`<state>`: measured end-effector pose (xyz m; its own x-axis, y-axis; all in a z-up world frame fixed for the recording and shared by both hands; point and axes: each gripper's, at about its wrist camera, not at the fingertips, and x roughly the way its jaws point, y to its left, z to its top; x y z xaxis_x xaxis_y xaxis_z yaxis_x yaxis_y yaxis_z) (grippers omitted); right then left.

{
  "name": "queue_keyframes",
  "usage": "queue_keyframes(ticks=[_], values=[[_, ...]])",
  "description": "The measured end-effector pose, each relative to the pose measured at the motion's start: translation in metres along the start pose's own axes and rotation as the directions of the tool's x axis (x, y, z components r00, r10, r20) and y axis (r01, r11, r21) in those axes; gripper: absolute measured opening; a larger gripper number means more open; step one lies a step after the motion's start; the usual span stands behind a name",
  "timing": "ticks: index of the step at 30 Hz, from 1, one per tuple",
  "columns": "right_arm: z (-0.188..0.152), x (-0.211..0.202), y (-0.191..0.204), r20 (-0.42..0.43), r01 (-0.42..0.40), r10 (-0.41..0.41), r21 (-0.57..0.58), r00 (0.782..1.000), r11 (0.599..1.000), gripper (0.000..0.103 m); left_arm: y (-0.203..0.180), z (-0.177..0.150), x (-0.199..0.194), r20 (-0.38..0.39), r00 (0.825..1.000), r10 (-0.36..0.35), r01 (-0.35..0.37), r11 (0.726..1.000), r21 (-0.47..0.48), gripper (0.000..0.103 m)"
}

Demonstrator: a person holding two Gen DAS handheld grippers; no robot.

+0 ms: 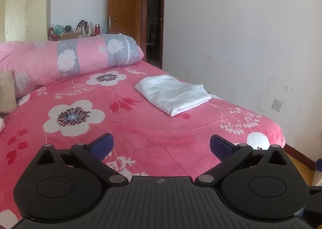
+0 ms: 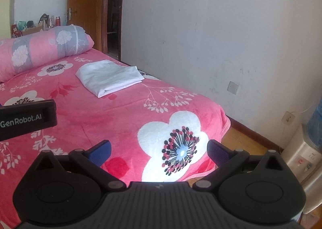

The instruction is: Fold clothes

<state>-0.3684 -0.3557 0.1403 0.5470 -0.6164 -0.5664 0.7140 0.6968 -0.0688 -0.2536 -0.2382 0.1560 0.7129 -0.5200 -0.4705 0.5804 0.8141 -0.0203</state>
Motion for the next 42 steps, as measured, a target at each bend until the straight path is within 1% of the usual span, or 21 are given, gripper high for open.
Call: queue_keyframes(ticks=[13,22,42], values=[[-0.0024,0.0061,-0.0065,-0.011,0.008,-0.008,0.016,1.000,1.000,0.103,-0.0064,-0.0030,0.0073,-0.030,1.000,0.007,-0.006,0.999,0.032,0.103],[-0.0025,0.0079,-0.0084,-0.011,0.007,-0.006,0.018,1.000,1.000,0.103,-0.0077,-0.0023,0.0049,-0.021,1.000,0.002,-0.001,0.999,0.041,0.103],[0.0008,0.0073,-0.0038,-0.003,0.002,-0.002,0.012,1.000,1.000,0.103,-0.0014,0.0023,0.0090,-0.022,1.000,0.020,-0.019,1.000,0.016,0.103]])
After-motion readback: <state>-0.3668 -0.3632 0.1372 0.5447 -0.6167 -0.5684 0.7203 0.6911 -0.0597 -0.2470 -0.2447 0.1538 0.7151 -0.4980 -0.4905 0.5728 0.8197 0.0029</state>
